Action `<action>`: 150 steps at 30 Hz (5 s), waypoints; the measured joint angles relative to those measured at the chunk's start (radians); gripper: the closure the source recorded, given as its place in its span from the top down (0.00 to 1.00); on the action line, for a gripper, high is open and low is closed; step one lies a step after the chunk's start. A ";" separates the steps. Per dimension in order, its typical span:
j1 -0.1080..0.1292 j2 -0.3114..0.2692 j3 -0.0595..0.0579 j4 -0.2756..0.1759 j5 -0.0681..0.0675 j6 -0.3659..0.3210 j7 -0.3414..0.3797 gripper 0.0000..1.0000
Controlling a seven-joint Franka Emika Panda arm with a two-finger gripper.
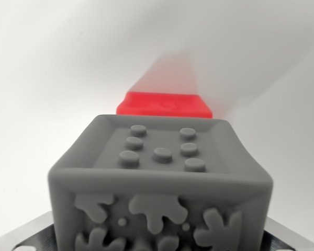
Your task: Destack cube
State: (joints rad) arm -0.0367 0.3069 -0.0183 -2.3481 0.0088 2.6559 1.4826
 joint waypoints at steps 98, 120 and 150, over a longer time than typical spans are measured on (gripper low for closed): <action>-0.001 0.169 0.017 0.312 -0.006 -0.147 -0.599 0.00; -0.001 0.269 0.022 0.420 -0.011 -0.150 -0.780 0.00; -0.001 0.421 0.025 0.517 -0.014 -0.101 -0.894 0.00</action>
State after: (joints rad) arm -0.0382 0.7283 0.0068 -1.8307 -0.0052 2.5547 0.5882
